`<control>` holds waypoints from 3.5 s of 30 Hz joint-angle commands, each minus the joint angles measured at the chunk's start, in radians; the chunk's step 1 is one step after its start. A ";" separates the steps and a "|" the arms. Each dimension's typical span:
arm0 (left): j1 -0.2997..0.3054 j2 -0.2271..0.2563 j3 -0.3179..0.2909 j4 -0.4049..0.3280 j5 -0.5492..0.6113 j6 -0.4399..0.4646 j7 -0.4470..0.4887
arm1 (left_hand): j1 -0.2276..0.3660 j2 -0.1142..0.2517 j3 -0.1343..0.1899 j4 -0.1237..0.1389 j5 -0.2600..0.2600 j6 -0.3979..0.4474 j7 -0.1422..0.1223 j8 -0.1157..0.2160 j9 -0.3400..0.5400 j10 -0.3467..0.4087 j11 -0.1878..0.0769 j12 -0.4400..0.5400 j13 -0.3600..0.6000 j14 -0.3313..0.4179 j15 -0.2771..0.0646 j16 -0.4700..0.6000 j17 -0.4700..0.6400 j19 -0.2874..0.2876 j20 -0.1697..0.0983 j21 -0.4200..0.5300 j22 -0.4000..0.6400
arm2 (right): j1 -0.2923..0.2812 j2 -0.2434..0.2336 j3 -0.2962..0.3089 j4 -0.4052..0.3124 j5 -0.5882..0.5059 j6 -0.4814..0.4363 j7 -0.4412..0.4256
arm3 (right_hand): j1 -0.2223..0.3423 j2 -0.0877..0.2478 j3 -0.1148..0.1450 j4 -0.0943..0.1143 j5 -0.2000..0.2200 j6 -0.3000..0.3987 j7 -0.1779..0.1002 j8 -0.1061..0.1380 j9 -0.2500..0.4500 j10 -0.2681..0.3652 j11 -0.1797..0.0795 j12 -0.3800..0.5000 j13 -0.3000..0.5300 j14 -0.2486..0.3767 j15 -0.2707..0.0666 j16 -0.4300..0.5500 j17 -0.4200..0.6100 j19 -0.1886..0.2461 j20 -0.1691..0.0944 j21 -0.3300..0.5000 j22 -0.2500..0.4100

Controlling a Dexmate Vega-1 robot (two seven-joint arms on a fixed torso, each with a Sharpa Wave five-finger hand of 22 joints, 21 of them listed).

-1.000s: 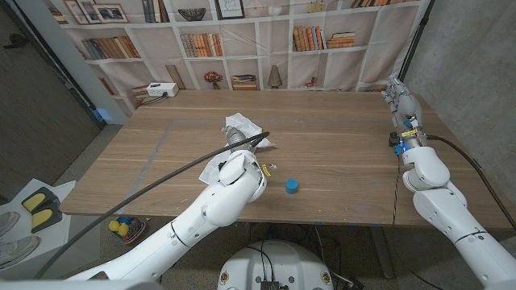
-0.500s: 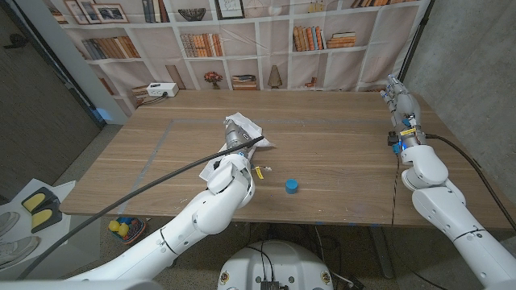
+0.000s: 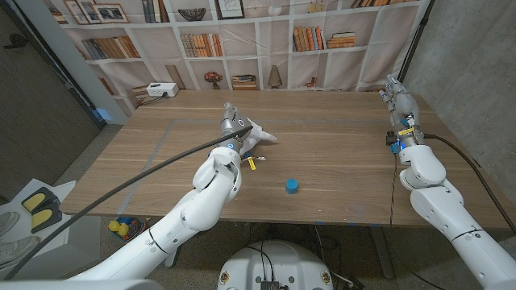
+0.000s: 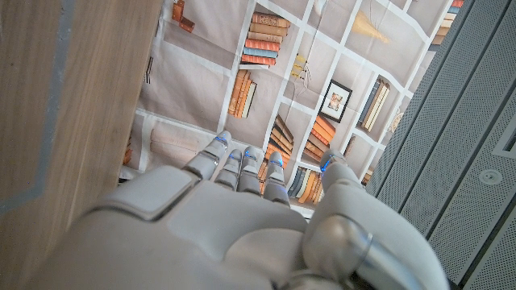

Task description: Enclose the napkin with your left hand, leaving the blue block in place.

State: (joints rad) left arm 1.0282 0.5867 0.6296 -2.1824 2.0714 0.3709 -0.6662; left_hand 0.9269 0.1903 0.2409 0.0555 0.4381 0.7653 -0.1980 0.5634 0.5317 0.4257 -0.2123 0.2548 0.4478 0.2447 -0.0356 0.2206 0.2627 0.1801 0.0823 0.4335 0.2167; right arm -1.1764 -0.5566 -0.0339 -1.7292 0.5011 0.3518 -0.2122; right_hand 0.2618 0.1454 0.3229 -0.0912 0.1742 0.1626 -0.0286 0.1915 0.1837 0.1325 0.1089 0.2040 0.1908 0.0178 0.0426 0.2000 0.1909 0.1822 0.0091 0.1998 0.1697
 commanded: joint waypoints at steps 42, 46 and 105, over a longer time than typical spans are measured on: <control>-0.611 -0.141 0.239 0.832 -0.143 0.191 0.377 | 0.033 -0.036 0.022 0.034 0.037 -0.022 -0.003 0.153 0.148 0.054 -0.002 0.028 0.050 0.037 -0.147 0.002 0.002 0.034 -0.022 0.043 0.002 | 0.041 0.014 -0.010 0.070 0.003 -0.012 -0.005 | 0.001 -0.006 0.003 0.004 0.005 0.010 0.000 0.001 0.003 0.013 0.003 -0.001 0.003 0.006 0.002 -0.002 -0.001 0.007 -0.002 -0.001 0.005; -0.653 -0.149 0.288 0.926 -0.178 0.213 0.484 | 0.043 -0.055 0.012 0.026 0.037 0.015 -0.009 0.166 0.127 0.080 -0.004 0.038 0.056 0.057 -0.162 0.003 -0.002 0.048 -0.035 0.052 0.000 | 0.048 0.014 -0.011 0.079 0.006 -0.017 -0.003 | 0.001 -0.006 0.003 0.004 0.006 0.010 0.000 0.001 0.003 0.012 0.002 -0.002 0.003 0.006 0.002 -0.002 -0.001 0.007 -0.002 -0.001 0.005; -0.632 -0.115 0.410 0.868 -0.288 0.552 0.375 | -0.417 0.017 -0.245 0.131 -0.094 -0.863 0.090 -0.372 -0.347 -0.436 0.128 -0.047 -0.226 -0.198 0.029 -0.025 -0.060 -0.024 0.018 -0.048 -0.019 | -0.007 -0.001 0.018 0.019 0.022 -0.002 0.005 | -0.013 -0.012 -0.004 0.012 0.005 0.023 0.001 0.005 0.004 0.017 0.008 0.000 0.004 0.005 0.004 -0.002 0.002 0.006 0.000 -0.002 0.005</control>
State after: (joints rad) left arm 0.2999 0.4347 1.1642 -1.1102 1.7714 0.8303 -0.2268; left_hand 0.5290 0.1762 -0.0208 0.1821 0.3508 -0.1025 -0.1124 0.1782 0.1812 -0.0120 -0.0927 0.1968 0.2228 0.0390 -0.0161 0.1858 0.1997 0.1564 0.0742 0.3909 0.1934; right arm -1.1727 -0.5549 -0.0219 -1.6975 0.5041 0.3430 -0.2240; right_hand 0.2525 0.1360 0.3186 -0.0870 0.1742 0.1754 -0.0303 0.1915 0.1838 0.1396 0.1159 0.2041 0.1930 0.0177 0.0426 0.2000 0.1910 0.1822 0.0090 0.1998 0.1697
